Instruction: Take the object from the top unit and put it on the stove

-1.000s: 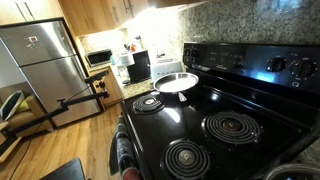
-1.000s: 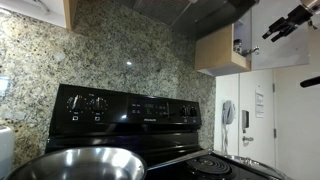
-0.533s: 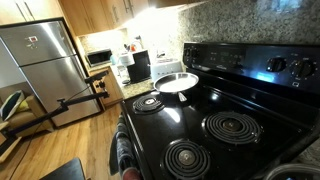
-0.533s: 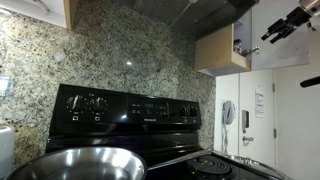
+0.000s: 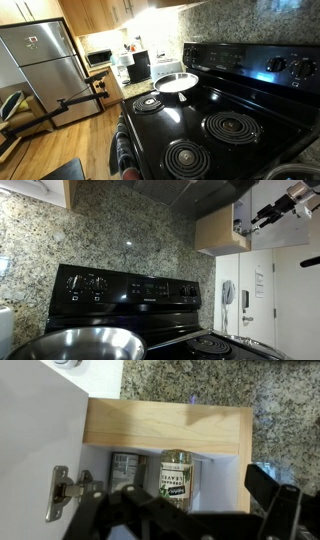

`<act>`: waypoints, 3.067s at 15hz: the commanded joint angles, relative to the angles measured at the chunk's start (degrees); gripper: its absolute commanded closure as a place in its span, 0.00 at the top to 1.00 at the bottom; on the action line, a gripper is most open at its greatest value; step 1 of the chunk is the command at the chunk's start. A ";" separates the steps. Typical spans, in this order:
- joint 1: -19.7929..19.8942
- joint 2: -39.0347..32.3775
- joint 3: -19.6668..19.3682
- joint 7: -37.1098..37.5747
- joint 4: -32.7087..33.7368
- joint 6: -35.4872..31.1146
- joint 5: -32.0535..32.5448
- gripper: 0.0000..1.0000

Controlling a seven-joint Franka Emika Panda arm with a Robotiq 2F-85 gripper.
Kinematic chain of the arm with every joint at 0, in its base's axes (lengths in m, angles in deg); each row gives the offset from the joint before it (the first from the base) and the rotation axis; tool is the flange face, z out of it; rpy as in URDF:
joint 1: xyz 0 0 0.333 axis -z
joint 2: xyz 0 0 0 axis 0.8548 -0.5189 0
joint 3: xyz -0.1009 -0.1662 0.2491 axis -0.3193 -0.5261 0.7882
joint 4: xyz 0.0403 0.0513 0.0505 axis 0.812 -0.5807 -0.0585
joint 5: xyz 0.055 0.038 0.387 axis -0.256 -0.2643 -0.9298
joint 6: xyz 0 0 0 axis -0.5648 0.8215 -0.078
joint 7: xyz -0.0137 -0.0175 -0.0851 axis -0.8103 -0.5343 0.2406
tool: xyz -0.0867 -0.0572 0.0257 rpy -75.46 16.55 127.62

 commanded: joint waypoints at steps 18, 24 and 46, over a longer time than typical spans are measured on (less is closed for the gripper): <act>-12.79 -10.63 -14.24 -6.29 7.32 -12.85 -8.81 1.00; -14.50 -10.34 -15.22 -7.37 7.53 -11.37 -10.25 1.00; -38.70 -11.92 -35.73 -13.10 13.09 -13.68 -26.05 1.00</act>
